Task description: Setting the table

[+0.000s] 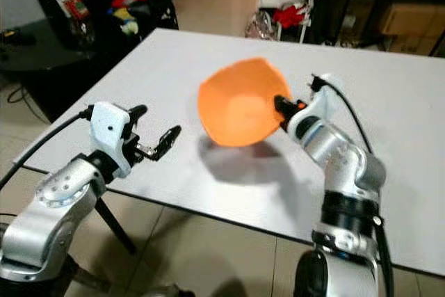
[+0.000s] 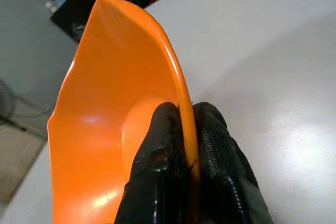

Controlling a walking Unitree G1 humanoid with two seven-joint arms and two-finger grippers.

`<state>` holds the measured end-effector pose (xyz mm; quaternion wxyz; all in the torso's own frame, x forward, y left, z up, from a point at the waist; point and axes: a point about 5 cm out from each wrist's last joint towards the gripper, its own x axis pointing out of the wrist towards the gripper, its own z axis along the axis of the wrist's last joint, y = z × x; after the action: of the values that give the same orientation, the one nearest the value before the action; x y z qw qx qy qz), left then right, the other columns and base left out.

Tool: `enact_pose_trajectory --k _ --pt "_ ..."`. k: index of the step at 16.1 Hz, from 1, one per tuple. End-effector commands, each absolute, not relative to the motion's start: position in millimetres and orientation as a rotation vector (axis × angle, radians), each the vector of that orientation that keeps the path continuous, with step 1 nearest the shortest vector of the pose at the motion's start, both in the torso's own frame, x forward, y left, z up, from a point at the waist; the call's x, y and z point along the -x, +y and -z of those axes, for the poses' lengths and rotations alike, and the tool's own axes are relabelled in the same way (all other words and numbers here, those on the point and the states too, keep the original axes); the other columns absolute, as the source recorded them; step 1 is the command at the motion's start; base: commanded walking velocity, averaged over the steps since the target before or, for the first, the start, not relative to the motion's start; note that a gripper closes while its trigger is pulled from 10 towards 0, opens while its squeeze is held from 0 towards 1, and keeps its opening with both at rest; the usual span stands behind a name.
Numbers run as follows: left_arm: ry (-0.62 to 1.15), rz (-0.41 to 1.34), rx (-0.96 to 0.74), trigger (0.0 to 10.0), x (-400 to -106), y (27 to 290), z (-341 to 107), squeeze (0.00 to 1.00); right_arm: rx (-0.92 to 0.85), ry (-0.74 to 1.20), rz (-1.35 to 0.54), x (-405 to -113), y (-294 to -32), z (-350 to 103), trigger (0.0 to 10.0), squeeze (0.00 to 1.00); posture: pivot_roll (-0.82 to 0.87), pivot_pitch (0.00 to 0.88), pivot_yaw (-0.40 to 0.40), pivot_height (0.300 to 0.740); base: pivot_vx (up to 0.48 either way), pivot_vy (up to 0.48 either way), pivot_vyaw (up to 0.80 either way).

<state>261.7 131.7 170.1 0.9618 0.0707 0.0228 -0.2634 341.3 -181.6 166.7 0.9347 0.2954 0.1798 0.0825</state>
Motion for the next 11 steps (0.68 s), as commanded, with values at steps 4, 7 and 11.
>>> enact_pose_trajectory --k 4,7,11 --pt "0.097 0.688 -0.176 10.0 -253 130 -173 0.00 -0.758 0.442 -0.132 -362 -186 -156 10.0 0.00 0.00 0.000 0.075 0.740 0.000 0.000 0.00" --pt "0.119 0.731 -0.181 10.0 -251 128 -175 0.00 -0.819 0.467 -0.072 -376 -190 -150 10.0 0.00 0.00 0.000 0.079 0.740 0.000 0.000 0.00" --pt "0.128 0.732 -0.190 10.0 -249 129 -175 0.00 -0.861 0.469 -0.009 -381 -199 -148 10.0 0.00 0.01 0.000 0.072 0.740 0.000 0.000 0.00"
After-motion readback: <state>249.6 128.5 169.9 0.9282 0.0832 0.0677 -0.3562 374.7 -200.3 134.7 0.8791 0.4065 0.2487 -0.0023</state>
